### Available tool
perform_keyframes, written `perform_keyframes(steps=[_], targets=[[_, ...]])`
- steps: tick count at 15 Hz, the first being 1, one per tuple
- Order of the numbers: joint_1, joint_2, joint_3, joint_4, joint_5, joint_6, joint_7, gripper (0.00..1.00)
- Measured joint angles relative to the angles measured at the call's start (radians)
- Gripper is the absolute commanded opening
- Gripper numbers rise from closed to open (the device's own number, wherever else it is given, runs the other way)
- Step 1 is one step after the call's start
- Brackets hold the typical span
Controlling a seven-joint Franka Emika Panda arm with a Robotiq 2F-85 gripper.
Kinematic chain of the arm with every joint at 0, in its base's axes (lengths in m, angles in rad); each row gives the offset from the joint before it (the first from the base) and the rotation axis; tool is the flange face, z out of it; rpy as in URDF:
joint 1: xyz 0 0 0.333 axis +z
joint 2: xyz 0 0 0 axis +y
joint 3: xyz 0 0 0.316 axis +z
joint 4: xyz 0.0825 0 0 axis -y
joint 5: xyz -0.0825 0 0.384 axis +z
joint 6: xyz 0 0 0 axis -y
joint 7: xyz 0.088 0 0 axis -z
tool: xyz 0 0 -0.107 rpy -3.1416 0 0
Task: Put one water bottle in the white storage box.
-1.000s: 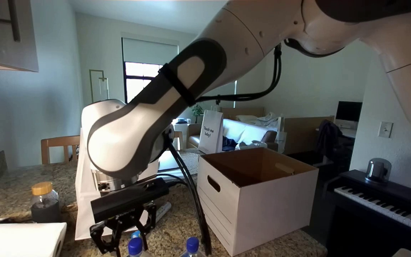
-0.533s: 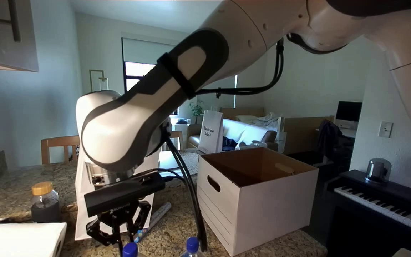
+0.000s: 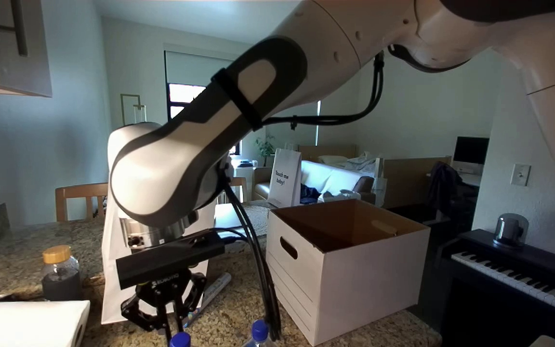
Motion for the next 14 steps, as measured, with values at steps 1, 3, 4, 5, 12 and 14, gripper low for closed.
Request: perform_keyframes(steps=[1,3,4,5,12,14], targets=[[0.0,-0.001,0.0,0.0,0.002,0.0,0.0,0.54],[0.0,-0.002,0.0,0.0,0.005,0.0,-0.003,0.67],[0.0,-0.003,0.001,0.0,0.01,-0.001,-0.012,0.73],[0.0,-0.004,0.004,0.0,0.024,-0.002,-0.028,0.8],[0.001,-0.016,0.031,-0.007,0.089,-0.009,-0.116,1.0],[0.001,-0.016,0.033,-0.009,0.1,-0.011,-0.129,0.75]])
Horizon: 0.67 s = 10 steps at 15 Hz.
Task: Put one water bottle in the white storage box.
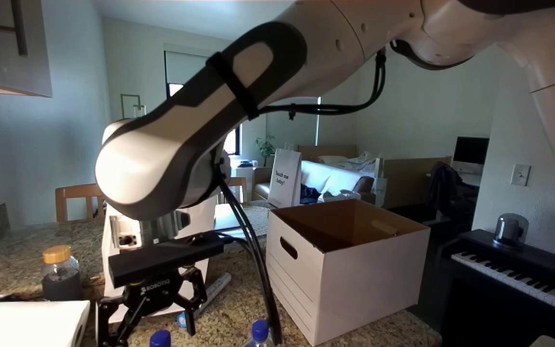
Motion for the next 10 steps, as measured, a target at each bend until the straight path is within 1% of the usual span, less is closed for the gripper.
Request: perform_keyframes(steps=[1,2,4,10], targets=[[0.0,0.0,0.0,0.0,0.004,-0.002,-0.006,0.71],[0.0,0.0,0.001,0.0,0.006,-0.006,-0.011,0.63],[0.0,0.0,0.003,-0.001,0.006,-0.01,-0.02,0.49],[0.001,0.0,0.004,-0.002,0.006,-0.01,-0.025,0.12]])
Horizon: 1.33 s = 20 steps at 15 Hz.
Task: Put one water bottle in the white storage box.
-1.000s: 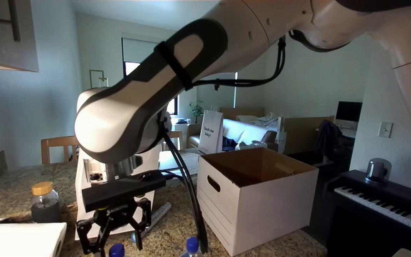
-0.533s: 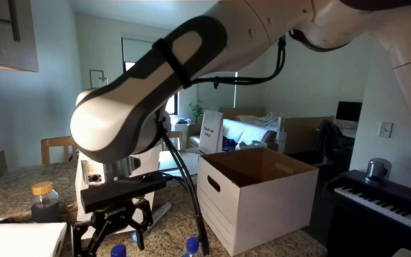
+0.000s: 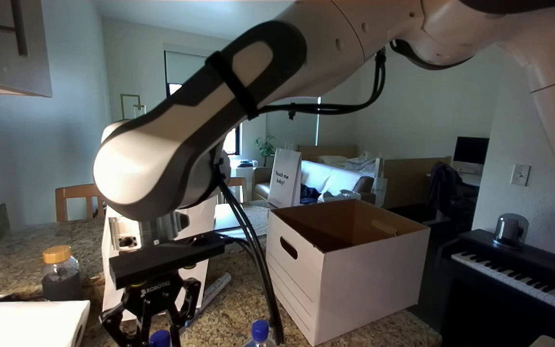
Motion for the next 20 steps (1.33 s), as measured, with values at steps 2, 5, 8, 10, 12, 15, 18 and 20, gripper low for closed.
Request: perform_keyframes(steps=[2,5,8,10,12,15,18,20], targets=[[0.0,0.001,-0.001,-0.001,0.0,-0.001,0.0,0.09],[0.0,-0.001,-0.006,0.0,-0.001,-0.001,0.0,0.04],[-0.002,-0.014,-0.016,0.001,-0.002,-0.008,-0.014,0.3],[-0.008,-0.031,-0.02,0.002,-0.001,-0.028,-0.039,0.34],[-0.016,-0.047,-0.02,0.002,-0.001,-0.054,-0.067,0.46],[-0.028,-0.057,-0.02,0.002,-0.001,-0.085,-0.114,0.64],[-0.033,-0.057,-0.017,0.002,0.0,-0.092,-0.166,0.83],[-0.034,-0.056,-0.01,0.002,0.008,-0.091,-0.202,0.96]])
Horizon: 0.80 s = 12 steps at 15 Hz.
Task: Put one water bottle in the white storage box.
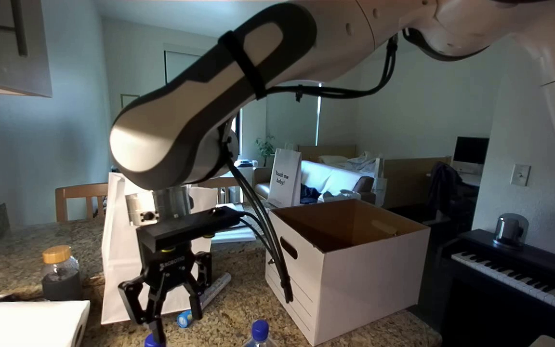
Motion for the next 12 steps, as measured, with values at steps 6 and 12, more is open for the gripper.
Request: perform_keyframes(steps=[6,12], targets=[[0.001,0.019,0.03,0.001,0.011,0.013,-0.032,0.76],[0.004,0.076,0.032,0.0,0.012,0.085,-0.032,0.41]])
